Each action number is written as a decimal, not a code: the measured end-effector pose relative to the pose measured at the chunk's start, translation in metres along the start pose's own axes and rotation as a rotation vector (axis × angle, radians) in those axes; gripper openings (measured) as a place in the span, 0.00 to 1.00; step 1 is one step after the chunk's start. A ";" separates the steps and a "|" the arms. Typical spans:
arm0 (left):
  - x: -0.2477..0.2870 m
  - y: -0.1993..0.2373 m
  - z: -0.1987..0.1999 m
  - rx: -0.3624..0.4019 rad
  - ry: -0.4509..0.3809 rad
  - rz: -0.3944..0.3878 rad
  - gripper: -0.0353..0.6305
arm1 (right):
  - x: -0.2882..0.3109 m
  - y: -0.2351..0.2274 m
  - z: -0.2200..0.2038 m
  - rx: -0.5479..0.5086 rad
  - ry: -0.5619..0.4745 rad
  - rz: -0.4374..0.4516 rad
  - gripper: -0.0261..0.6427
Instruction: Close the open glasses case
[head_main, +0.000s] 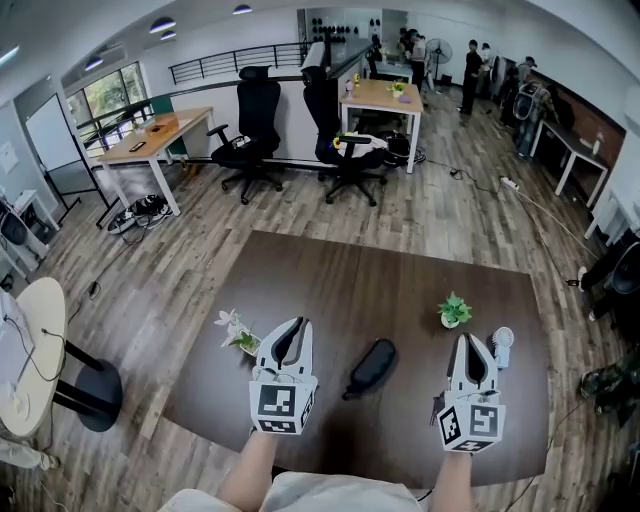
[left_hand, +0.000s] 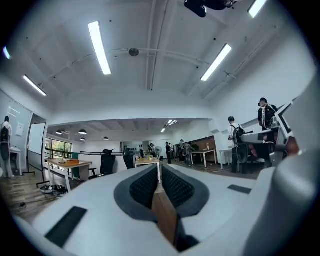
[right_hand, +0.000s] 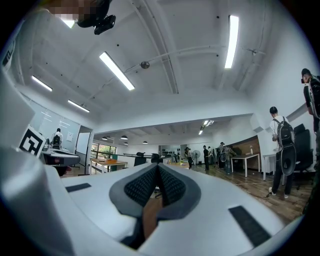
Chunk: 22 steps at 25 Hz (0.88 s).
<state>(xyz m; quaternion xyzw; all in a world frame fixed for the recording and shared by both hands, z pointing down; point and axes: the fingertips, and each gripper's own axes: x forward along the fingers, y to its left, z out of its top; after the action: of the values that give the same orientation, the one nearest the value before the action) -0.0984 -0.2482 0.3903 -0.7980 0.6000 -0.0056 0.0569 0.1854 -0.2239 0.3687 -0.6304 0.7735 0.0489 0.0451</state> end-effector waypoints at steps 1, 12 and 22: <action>0.000 0.000 0.001 0.002 -0.004 -0.001 0.07 | 0.000 0.000 0.001 0.001 -0.001 -0.001 0.04; 0.000 -0.005 0.005 0.035 -0.030 -0.009 0.06 | -0.001 0.002 -0.001 -0.004 0.002 0.000 0.04; 0.001 -0.003 0.003 0.030 -0.020 -0.004 0.06 | 0.000 0.001 -0.009 -0.007 0.036 -0.006 0.04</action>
<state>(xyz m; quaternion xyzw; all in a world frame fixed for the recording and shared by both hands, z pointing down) -0.0949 -0.2477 0.3878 -0.7984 0.5975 -0.0068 0.0748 0.1841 -0.2249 0.3778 -0.6335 0.7721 0.0402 0.0292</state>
